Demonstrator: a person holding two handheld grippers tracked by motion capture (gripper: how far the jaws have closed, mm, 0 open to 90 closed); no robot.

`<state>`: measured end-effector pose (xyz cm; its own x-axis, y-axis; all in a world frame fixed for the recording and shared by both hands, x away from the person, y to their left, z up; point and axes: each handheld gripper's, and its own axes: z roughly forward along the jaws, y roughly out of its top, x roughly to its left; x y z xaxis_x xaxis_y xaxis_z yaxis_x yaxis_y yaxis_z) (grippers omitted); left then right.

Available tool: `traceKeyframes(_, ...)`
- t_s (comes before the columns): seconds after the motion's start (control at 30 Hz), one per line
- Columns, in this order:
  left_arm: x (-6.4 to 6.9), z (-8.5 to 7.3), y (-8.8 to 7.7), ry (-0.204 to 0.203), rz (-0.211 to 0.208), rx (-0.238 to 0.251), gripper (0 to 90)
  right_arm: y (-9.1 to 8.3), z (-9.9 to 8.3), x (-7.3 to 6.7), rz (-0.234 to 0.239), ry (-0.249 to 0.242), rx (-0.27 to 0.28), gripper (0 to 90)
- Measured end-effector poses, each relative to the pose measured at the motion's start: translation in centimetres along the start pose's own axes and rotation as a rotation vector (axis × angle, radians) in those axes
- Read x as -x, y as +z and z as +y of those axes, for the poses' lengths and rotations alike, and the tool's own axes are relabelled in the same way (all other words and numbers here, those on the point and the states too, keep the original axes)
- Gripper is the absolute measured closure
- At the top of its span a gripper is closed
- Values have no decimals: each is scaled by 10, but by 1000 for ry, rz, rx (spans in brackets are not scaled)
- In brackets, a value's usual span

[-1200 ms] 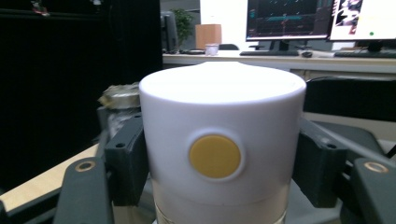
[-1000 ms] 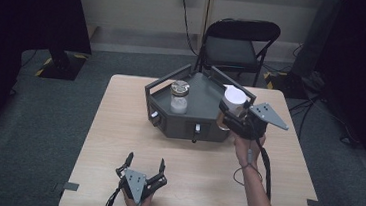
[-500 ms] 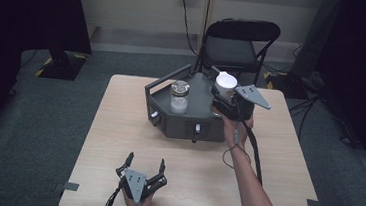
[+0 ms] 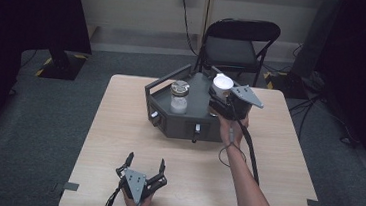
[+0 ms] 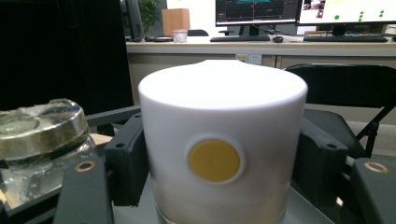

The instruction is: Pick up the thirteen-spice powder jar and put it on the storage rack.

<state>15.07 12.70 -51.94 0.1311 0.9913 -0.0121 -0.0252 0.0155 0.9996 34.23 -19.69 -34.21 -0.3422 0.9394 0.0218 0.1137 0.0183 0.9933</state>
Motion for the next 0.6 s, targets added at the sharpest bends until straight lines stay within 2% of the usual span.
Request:
traceKeyframes(0.17,0,0,0,0,0,0,5,1,-2,1,-2,16,-12,297)
traceKeyframes(0.6,0,0,0,0,0,0,5,2,-4,1,-8,4,-18,297)
